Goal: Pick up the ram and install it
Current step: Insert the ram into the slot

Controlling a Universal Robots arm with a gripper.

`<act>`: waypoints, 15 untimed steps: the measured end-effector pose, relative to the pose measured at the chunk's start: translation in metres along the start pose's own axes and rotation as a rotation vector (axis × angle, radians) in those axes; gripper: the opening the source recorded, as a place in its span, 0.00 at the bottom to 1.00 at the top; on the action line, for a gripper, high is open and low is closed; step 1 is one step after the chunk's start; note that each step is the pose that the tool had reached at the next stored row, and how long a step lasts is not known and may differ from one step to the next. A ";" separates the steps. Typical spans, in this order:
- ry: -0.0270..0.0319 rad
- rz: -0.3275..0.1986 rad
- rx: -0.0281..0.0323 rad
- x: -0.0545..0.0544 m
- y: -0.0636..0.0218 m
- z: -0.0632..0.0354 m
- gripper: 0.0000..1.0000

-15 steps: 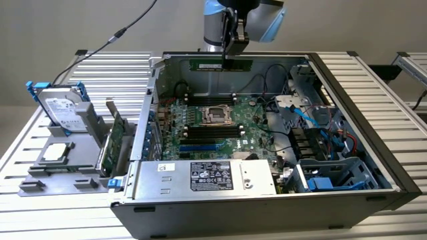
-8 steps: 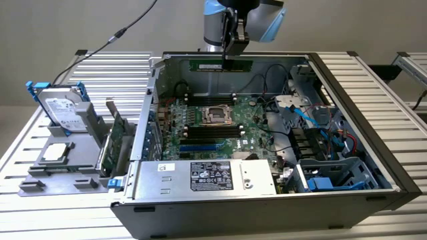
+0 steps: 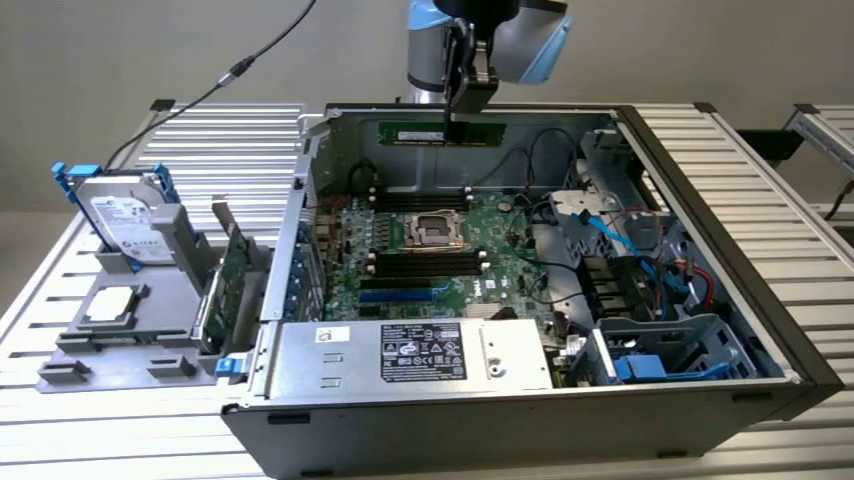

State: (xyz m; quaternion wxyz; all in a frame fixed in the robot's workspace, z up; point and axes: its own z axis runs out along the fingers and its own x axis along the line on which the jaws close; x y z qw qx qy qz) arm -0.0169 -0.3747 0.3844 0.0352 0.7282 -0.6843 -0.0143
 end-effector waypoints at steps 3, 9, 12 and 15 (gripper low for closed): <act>0.0000 0.000 0.0000 0.000 0.0008 0.0057 0.14; -0.0001 0.000 0.0001 -0.001 0.0022 0.0178 0.14; 0.0001 0.000 0.0000 -0.001 0.0027 0.0234 0.14; 0.0000 0.000 0.0001 -0.001 0.0035 0.0289 0.14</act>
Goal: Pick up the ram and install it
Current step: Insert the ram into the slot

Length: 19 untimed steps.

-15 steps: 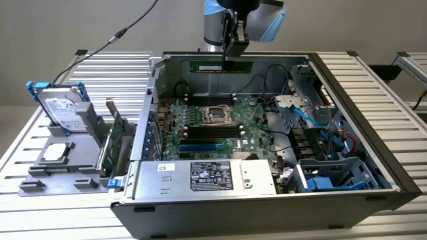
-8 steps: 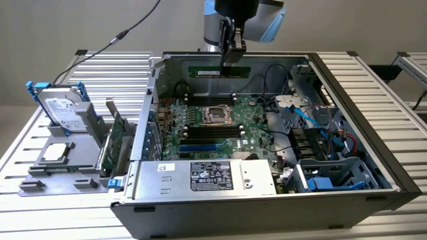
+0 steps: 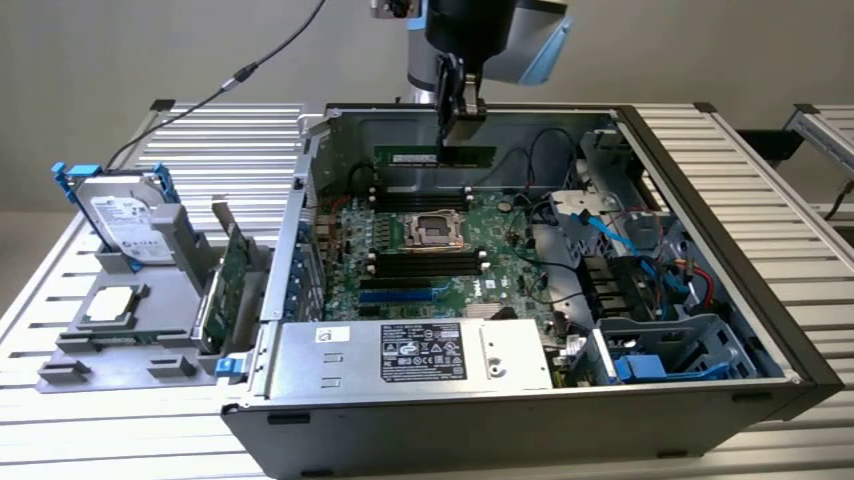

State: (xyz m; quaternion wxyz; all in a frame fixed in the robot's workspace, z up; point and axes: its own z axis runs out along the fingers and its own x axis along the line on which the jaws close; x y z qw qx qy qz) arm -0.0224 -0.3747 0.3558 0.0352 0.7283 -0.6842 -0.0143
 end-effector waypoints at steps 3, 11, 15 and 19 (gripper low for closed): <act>0.0001 0.000 -0.0001 0.000 0.0014 0.0056 0.14; 0.0000 0.000 0.0000 -0.001 0.0062 0.0205 0.14; 0.0000 0.000 0.0000 -0.002 0.0148 0.0283 0.14; 0.0001 0.000 0.0005 -0.003 0.0186 0.0359 0.14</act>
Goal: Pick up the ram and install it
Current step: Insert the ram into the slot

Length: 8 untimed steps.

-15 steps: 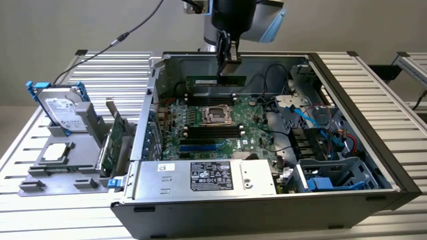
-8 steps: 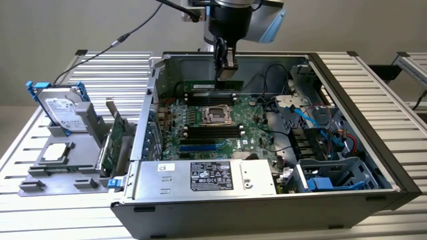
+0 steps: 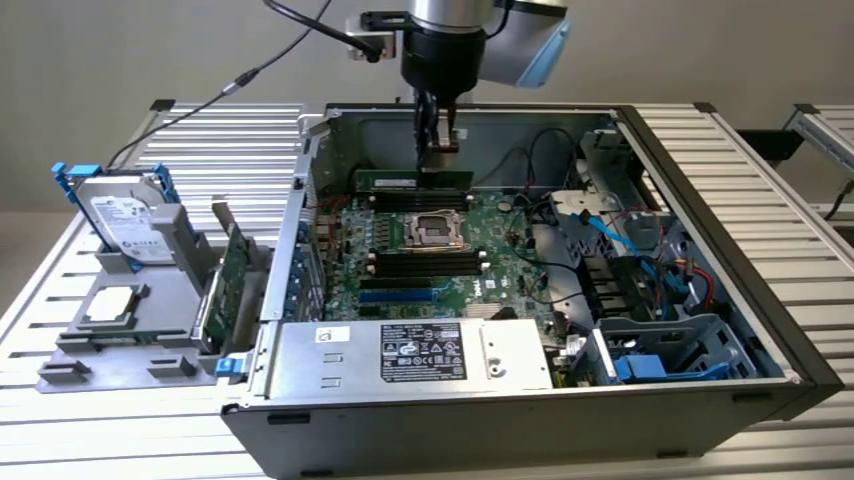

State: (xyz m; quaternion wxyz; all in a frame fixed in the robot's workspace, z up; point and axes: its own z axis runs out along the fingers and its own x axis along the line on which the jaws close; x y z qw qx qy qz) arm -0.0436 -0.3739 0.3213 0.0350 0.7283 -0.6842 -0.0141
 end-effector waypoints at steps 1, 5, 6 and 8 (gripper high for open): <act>0.0001 -0.001 0.0005 0.000 -0.0002 0.0018 0.14; 0.0054 -0.022 0.0022 -0.001 -0.0016 0.0087 0.14; 0.0074 -0.030 0.0023 -0.001 -0.0024 0.0101 0.14; 0.0125 -0.044 0.0025 -0.001 -0.0049 0.0128 0.14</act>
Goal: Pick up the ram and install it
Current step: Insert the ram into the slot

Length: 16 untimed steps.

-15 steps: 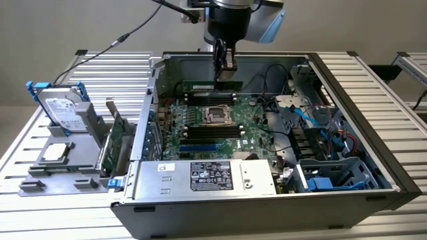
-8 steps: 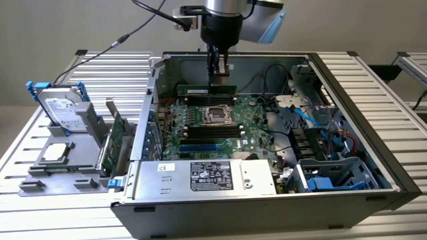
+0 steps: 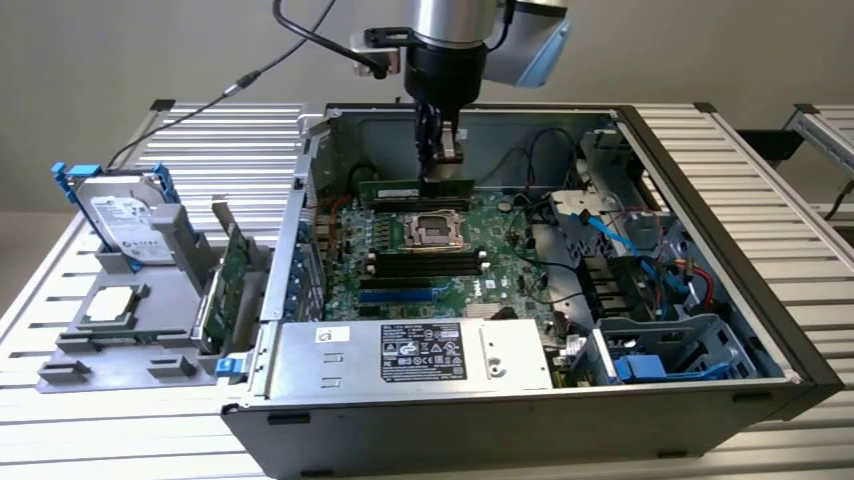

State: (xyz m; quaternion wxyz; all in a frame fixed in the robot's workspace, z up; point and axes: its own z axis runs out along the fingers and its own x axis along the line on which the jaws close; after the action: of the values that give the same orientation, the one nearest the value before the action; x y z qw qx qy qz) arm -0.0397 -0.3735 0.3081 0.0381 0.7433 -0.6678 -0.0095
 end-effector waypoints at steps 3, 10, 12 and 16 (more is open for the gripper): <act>0.0045 -0.014 0.0000 0.001 -0.0053 0.0048 0.14; 0.0051 -0.009 0.0032 0.003 -0.0103 0.0171 0.14; 0.0048 0.000 0.0049 0.003 -0.0106 0.0205 0.14; 0.0037 0.023 0.0087 0.003 -0.0111 0.0265 0.14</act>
State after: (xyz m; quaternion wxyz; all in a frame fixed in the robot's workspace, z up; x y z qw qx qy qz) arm -0.0301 -0.3766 0.2811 0.0362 0.7356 -0.6764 -0.0048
